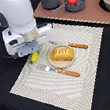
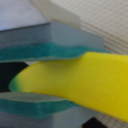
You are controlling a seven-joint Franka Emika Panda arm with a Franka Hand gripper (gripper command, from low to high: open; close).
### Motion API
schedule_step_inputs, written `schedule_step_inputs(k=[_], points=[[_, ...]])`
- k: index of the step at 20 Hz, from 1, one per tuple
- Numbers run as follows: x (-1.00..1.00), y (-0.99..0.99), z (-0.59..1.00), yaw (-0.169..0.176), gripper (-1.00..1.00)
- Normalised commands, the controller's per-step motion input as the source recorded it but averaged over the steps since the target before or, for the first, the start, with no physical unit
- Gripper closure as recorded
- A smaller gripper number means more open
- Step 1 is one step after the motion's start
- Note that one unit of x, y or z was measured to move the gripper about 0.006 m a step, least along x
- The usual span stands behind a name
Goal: Interact with the objects in diverse but meaningful ways.
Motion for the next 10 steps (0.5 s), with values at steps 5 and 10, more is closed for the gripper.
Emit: schedule_step_inputs(k=[5, 10], points=[[-0.01, -0.58, 0.58, -0.069, 1.0], [0.53, -0.33, 0.89, -0.018, 1.0]])
